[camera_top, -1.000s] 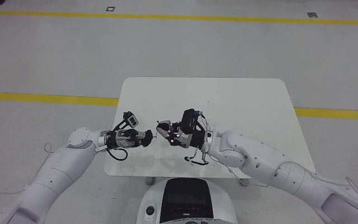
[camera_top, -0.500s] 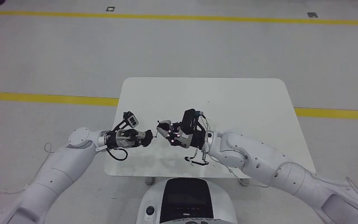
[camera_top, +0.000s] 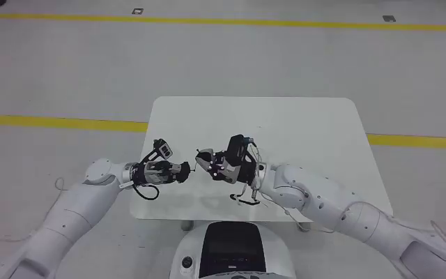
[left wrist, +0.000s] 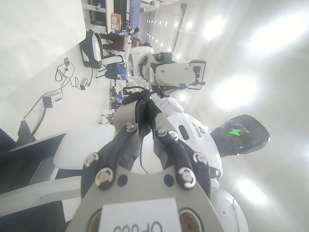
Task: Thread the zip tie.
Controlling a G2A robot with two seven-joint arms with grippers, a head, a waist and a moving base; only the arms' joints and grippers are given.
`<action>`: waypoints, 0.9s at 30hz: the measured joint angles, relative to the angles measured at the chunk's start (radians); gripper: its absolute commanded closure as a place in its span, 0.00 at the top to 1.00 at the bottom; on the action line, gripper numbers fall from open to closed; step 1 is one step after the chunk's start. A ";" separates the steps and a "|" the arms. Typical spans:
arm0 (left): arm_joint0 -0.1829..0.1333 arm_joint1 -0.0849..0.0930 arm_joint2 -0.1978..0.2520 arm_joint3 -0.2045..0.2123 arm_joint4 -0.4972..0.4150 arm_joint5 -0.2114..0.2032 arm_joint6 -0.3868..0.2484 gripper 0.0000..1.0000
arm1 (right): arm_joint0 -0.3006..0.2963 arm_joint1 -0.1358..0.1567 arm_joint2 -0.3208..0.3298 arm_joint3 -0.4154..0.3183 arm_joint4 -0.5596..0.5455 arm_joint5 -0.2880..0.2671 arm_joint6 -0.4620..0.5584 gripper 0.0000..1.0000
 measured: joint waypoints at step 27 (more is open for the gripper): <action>0.000 0.000 0.000 0.000 0.000 0.000 0.000 0.00 | -0.003 0.010 -0.006 -0.012 0.001 0.000 -0.007 0.00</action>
